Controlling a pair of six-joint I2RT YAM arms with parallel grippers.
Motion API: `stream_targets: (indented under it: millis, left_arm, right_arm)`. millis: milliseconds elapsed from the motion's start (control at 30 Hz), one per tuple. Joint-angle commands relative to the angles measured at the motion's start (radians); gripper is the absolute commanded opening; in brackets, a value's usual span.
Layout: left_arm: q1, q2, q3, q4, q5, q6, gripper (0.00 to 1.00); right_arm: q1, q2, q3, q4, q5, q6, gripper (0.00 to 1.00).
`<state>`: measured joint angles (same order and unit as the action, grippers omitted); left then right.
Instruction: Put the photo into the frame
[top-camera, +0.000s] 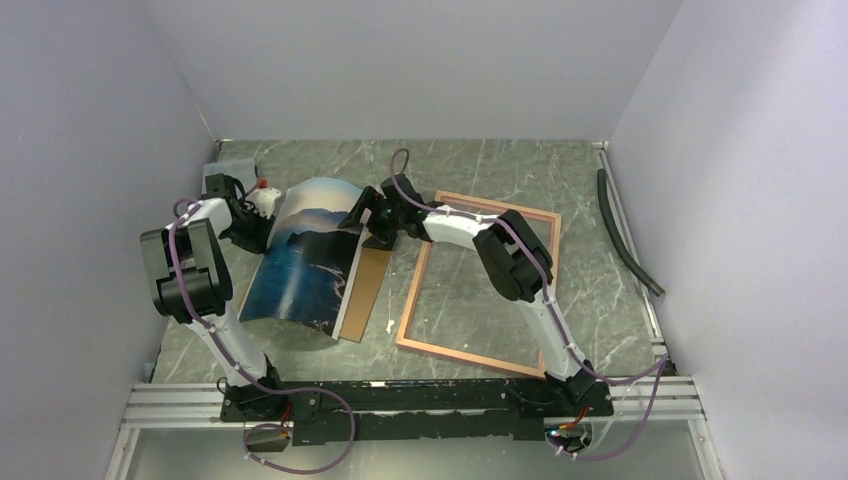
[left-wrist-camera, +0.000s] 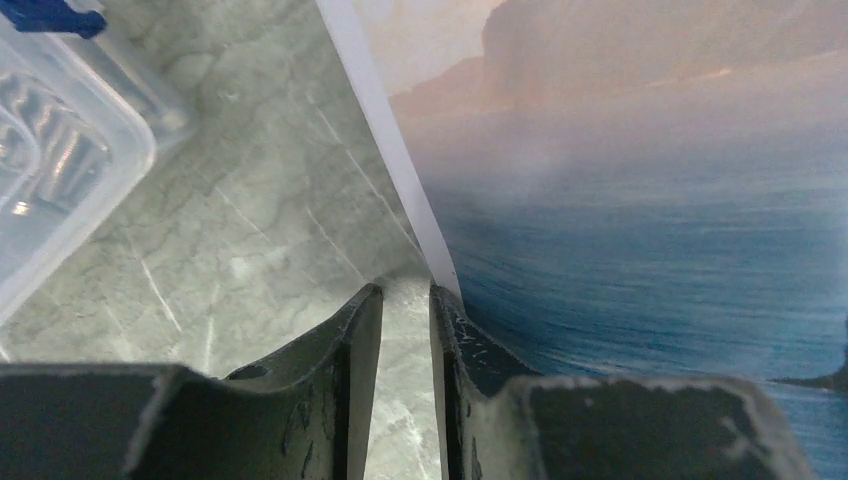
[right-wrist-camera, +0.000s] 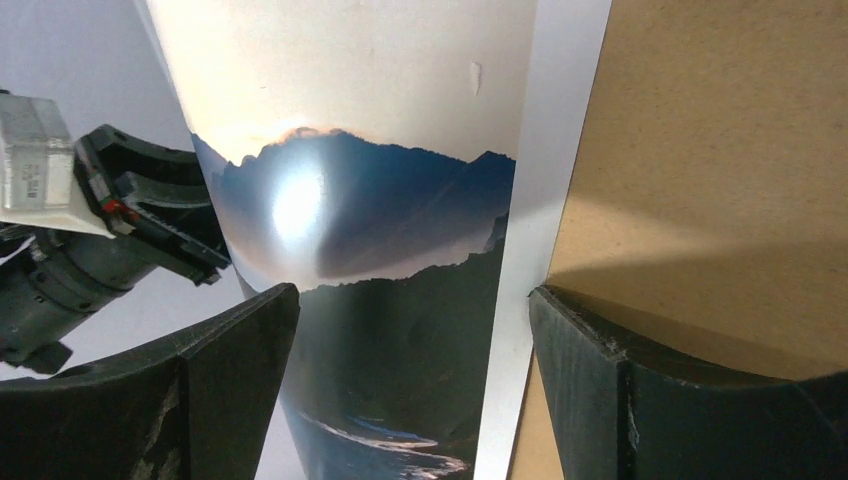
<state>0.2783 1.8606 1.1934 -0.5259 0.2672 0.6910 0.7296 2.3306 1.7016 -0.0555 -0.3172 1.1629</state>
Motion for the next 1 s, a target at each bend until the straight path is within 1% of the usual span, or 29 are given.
stream_targets:
  millis: [0, 167, 233, 300, 367, 600, 767, 900, 967]
  left_arm:
    - [-0.055, -0.005, -0.049, -0.224, 0.171, -0.05, 0.31]
    - [-0.058, -0.032, -0.052, -0.265, 0.207, -0.055, 0.3]
    - [-0.06, -0.052, -0.047, -0.287, 0.235, -0.058, 0.3]
    - [-0.063, -0.071, -0.039, -0.311, 0.258, -0.061, 0.3]
    - [-0.065, -0.084, -0.04, -0.324, 0.273, -0.064, 0.3]
    - [-0.065, -0.082, -0.064, -0.308, 0.262, -0.064, 0.29]
    - [-0.062, -0.08, -0.064, -0.295, 0.249, -0.073, 0.29]
    - [-0.05, -0.087, -0.06, -0.289, 0.247, -0.076, 0.29]
    - [-0.04, -0.089, -0.057, -0.289, 0.245, -0.075, 0.28]
  right_arm:
    - [0.025, 0.07, -0.107, 0.05, -0.04, 0.075, 0.91]
    - [0.026, 0.076, -0.118, 0.119, -0.05, 0.102, 0.93]
    - [0.026, 0.074, -0.145, 0.173, -0.065, 0.132, 0.93]
    - [0.026, 0.076, -0.18, 0.264, -0.088, 0.184, 0.95]
    - [0.026, 0.096, -0.195, 0.363, -0.119, 0.251, 0.99]
    - [0.044, 0.122, -0.182, 0.612, -0.171, 0.373, 1.0]
    - [0.047, 0.113, -0.238, 0.827, -0.206, 0.457, 1.0]
    - [0.046, 0.085, -0.318, 1.014, -0.217, 0.528, 1.0]
    - [0.044, 0.072, -0.344, 1.072, -0.223, 0.552, 1.0]
